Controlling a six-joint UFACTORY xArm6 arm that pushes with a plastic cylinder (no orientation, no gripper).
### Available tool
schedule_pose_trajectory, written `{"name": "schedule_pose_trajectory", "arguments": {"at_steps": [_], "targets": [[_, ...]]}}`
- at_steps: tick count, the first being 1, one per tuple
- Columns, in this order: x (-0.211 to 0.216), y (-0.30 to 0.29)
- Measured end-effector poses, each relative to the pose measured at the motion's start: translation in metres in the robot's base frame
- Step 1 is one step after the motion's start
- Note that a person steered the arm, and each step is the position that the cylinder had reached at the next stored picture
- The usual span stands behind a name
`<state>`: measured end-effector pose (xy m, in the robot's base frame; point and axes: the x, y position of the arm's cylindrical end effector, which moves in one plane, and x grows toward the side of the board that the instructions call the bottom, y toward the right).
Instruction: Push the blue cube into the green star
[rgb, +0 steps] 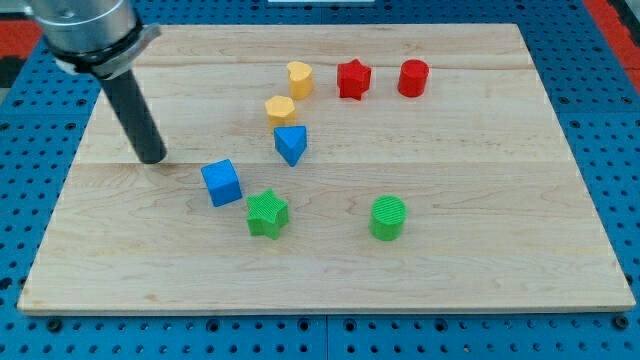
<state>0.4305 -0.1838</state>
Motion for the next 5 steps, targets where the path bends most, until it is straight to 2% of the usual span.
{"name": "schedule_pose_trajectory", "arguments": {"at_steps": [2,3,4,5], "targets": [[0.091,0.111],[0.105,0.135],[0.137,0.132],[0.159,0.176]]}}
